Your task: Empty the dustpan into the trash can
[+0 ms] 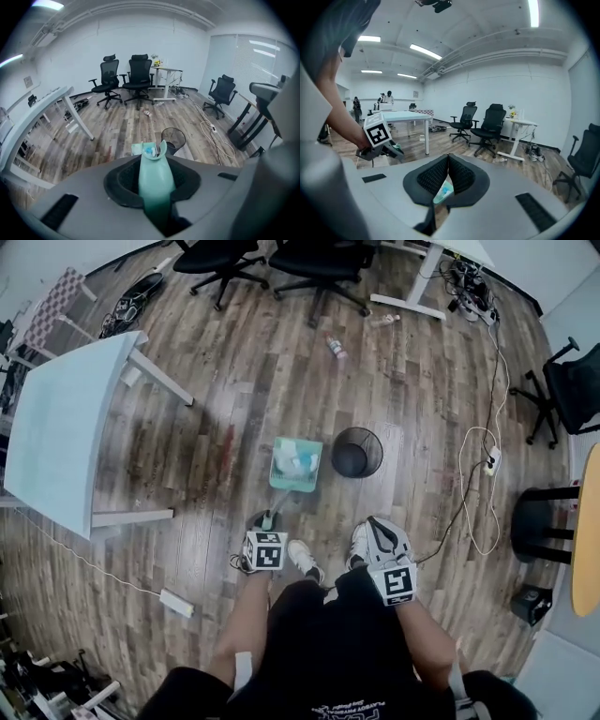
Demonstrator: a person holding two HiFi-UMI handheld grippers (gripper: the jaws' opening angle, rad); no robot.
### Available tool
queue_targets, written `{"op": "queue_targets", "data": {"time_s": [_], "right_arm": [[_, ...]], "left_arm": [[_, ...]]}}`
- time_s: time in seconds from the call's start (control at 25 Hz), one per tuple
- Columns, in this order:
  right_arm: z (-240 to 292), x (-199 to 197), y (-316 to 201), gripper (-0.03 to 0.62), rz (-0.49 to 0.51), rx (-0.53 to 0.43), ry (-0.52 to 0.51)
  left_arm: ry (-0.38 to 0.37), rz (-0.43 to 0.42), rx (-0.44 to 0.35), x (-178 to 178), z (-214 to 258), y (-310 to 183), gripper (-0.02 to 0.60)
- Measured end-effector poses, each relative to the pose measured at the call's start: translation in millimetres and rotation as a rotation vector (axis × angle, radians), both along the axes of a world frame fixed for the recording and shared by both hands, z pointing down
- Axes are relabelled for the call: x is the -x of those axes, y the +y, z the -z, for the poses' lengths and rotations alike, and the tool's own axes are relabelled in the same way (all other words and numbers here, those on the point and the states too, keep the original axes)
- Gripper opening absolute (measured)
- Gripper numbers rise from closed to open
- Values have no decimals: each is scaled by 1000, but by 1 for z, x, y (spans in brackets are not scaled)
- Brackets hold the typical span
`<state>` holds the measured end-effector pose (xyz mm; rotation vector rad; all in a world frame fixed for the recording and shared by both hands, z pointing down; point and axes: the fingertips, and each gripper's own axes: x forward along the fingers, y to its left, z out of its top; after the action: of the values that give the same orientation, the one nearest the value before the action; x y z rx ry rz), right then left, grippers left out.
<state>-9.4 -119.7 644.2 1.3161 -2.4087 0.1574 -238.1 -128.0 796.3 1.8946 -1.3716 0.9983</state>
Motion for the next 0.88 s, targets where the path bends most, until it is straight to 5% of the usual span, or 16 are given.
{"op": "queue_targets", "data": {"time_s": [0.32, 0.88], "right_arm": [[25, -33, 26, 23, -159, -32, -61], [56, -86, 94, 23, -23, -94, -88]], "left_arm": [[-26, -50, -73, 4, 41, 23, 97], [-96, -14, -255, -73, 128, 67, 97]]}}
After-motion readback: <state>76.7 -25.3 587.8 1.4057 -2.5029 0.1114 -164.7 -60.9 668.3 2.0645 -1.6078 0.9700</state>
